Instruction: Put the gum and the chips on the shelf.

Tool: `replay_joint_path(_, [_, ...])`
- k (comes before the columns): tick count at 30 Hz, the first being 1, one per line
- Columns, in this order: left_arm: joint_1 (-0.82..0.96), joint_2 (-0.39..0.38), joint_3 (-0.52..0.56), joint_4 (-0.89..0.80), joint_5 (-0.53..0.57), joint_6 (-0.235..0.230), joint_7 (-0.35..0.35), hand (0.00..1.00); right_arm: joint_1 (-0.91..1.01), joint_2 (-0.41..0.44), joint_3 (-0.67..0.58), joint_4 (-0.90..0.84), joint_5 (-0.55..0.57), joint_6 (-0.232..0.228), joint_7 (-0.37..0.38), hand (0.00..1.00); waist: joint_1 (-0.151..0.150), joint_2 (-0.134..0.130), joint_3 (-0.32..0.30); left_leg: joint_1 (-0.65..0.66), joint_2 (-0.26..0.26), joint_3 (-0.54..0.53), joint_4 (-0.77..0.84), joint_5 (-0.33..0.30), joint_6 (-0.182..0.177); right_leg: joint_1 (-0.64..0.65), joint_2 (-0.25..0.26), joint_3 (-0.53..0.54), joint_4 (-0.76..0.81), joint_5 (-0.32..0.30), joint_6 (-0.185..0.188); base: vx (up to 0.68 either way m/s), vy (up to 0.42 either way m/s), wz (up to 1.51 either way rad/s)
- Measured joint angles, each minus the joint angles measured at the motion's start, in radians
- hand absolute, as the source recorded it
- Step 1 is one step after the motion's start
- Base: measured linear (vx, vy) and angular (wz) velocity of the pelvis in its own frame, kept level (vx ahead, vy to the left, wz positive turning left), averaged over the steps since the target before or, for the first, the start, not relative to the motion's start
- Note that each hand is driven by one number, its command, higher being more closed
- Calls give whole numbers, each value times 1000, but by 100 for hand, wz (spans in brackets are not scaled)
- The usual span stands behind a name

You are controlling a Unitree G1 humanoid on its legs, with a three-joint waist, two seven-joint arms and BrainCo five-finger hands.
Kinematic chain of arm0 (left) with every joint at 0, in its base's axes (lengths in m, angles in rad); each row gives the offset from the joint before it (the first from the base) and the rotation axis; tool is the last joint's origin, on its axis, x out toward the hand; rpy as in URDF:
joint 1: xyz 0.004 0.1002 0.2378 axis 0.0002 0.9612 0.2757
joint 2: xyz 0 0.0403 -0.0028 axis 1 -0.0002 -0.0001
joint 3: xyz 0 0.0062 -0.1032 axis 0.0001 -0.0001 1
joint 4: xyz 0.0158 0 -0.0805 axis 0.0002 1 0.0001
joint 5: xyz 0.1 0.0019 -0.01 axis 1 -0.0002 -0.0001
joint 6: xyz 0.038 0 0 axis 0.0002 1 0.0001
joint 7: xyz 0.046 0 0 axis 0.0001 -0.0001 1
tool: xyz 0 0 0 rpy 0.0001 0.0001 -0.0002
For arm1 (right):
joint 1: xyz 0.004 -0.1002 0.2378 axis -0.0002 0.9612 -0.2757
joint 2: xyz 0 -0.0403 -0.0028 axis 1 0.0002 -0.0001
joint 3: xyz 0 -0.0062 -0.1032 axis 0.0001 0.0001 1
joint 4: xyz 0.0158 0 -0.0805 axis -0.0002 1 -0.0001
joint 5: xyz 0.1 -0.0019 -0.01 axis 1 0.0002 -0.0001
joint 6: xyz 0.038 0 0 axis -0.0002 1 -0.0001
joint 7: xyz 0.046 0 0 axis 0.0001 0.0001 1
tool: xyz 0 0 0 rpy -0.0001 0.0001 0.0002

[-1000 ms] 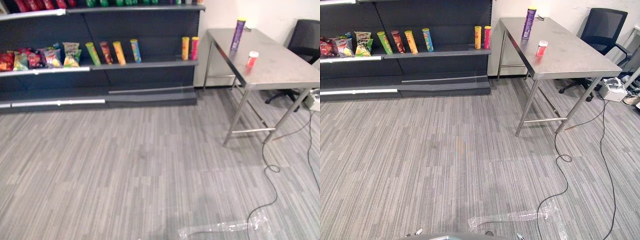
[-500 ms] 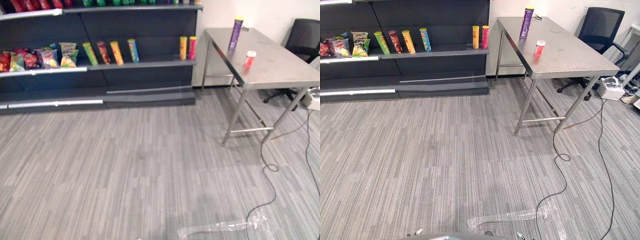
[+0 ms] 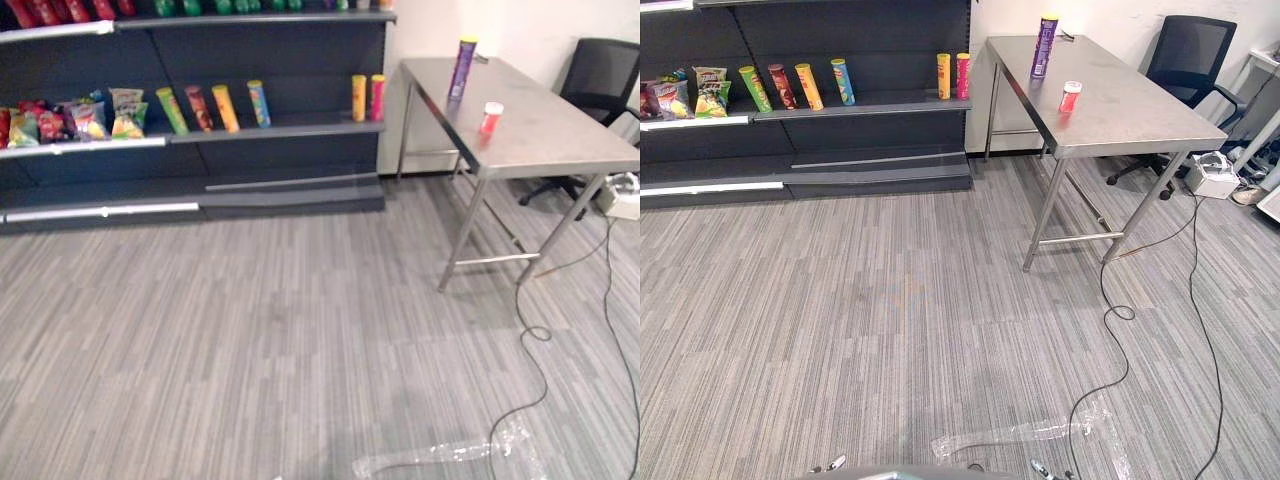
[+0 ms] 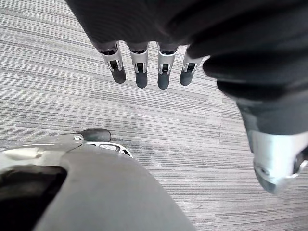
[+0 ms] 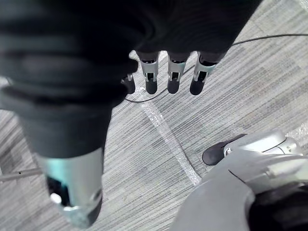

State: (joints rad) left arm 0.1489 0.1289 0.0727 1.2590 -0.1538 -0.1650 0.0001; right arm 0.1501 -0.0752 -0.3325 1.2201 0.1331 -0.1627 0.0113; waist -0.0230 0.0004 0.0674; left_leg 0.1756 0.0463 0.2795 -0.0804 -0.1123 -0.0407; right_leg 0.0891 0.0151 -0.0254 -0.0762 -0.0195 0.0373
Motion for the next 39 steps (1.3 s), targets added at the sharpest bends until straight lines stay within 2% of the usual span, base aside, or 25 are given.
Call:
replay_joint_path(11, [-10, 9, -30, 0, 0, 0, -3, 0, -4, -5, 25, -6, -14, -3, -3, 0, -1, 7, 2, -1, 3, -5, -1, -3, -5, -3, 1, -21, 8, -7, 7, 32, -34, 3])
replay_joint_path(13, [-27, 13, -30, 0, -1, 1, 1, 0, -22, -5, 16, -8, -11, -3, -5, 0, -3, 3, 24, -18, 3, -5, 22, -8, -15, -56, -5, -22, 113, -61, 2, -44, -28, 3])
replay_joint_path(16, [-49, 25, -34, -7, -1, 0, 16, 0, -48, 5, -10, -8, 3, -4, -6, 0, -4, -18, 65, -41, -12, -5, 50, -12, -20, -167, -31, -20, 319, -159, -6, -54, -37, 3])
replay_joint_path(18, [-49, 25, -31, -8, -2, 0, 18, 0, -48, 9, -16, -8, 9, -6, -6, 0, -5, -20, 65, -48, -19, -4, 55, -15, -25, -192, -39, -20, 363, -187, -12, -52, -56, 3])
replay_joint_path(19, [-51, 27, -17, -9, -3, 0, 19, 0, -47, 12, -15, -8, 30, -12, -6, 0, -6, -32, 73, -73, -17, 13, 123, -48, -66, -220, -52, -16, 425, -228, -25, -46, -83, 3])
replay_joint_path(20, [-52, 27, -12, -9, -4, 0, 19, 0, -47, 13, -15, -8, 32, -13, -6, 0, -6, -34, 76, -84, -13, 16, 147, -57, -73, -222, -54, -16, 432, -233, -27, -57, -139, 7])
replay_joint_path(21, [-51, 27, 2, -10, -31, 0, 17, 0, -46, 15, -13, -8, 33, -17, -8, 0, -4, -39, 84, -143, 12, 22, 299, -91, -79, -218, -55, -18, 446, -258, -42, -37, -181, 9])
replay_joint_path(22, [-47, 27, 18, -15, -64, 0, 14, 0, -38, 16, -12, -8, 33, -21, -8, 0, -5, -48, 98, -258, 68, 31, 570, -95, -63, -198, -48, -21, 448, -265, -55, -19, -246, 7])
replay_joint_path(24, [-31, 11, 56, -34, -82, 0, 9, 0, -29, 8, -15, -9, 34, -26, -8, 0, -4, -30, 115, -338, 129, 25, 781, -67, -18, -168, -25, -26, 453, -274, -70, 29, -169, -5])
replay_joint_path(25, [-25, -3, 76, -38, -111, 0, -1, 0, -17, 7, -16, -10, 39, -25, -5, 0, 0, -18, 126, -388, 160, 4, 911, -66, -8, -143, -14, -28, 471, -285, -79, 89, -59, -8])
replay_joint_path(26, [-14, -5, 84, -38, -120, 0, -9, 0, -12, 5, -18, -12, 43, -24, -3, 0, -3, -17, 128, -425, 162, -19, 950, -77, -11, -124, -13, -25, 484, -309, -91, 111, -34, -5])
replay_joint_path(28, [-18, -8, 84, -40, -120, 0, -19, 0, -8, 4, -35, -13, 43, -21, 0, 0, -2, -17, 128, -479, 152, -34, 934, -91, -16, -110, -18, -17, 481, -319, -93, 134, 8, -6])
replay_joint_path(31, [-17, -9, 82, -40, -156, 0, -25, 0, -29, 6, -51, -15, 45, -20, 5, 0, 2, -14, 132, -533, 128, -48, 692, -79, -19, -99, -31, 12, 464, -335, -84, 231, 130, -30])
replay_joint_path(33, [-17, -15, 80, -39, -157, -1, -26, 0, -35, 8, -49, -29, 70, -21, 11, 0, -1, -7, 135, -539, 95, -76, 401, 9, -25, -72, -53, 31, 444, -364, -57, 319, 175, -15])
replay_joint_path(34, [-17, -16, 80, -39, -157, -1, -26, 0, -34, 6, -48, -29, 73, -21, 13, 0, -1, 0, 135, -538, 90, -93, 336, 35, -30, -57, -54, 35, 432, -370, -50, 419, 238, -9])
replay_joint_path(35, [-17, -22, 78, -38, -157, -1, -26, 0, -37, 2, -39, -29, 73, -21, 14, 0, 0, 17, 137, -538, 88, -127, 238, 75, -46, -26, -54, 41, 402, -382, -32, 474, 313, -19])
replay_joint_path(36, [-18, -24, 79, -37, -159, -1, -26, 0, -43, -2, -26, -28, 73, -20, 16, 0, 2, 19, 139, -544, 84, -135, 237, 153, -49, 7, -66, 61, 377, -400, -17, 494, 340, -30])
replay_joint_path(37, [-17, -20, 79, -37, -159, -1, -28, 0, -46, -3, -17, -27, 73, -21, 16, 0, 8, 10, 135, -544, 73, -127, 257, 189, -41, 19, -83, 73, 358, -406, -18, 540, 362, -52])
replay_joint_path(38, [-8, -13, 78, -35, -159, -2, -34, 0, -54, 1, -12, -24, 74, -23, 19, 0, 19, -7, 116, -546, 40, -114, 298, 200, -17, 42, -127, 99, 323, -399, -16, 583, 315, -61])
replay_joint_path(39, [-9, 0, 78, -31, -161, -10, -40, 0, -68, 20, -12, -24, 74, -26, 24, 0, 25, -32, 91, -565, 11, -79, 325, 164, 19, 18, -159, 146, 328, -369, -29, 596, 302, -46])
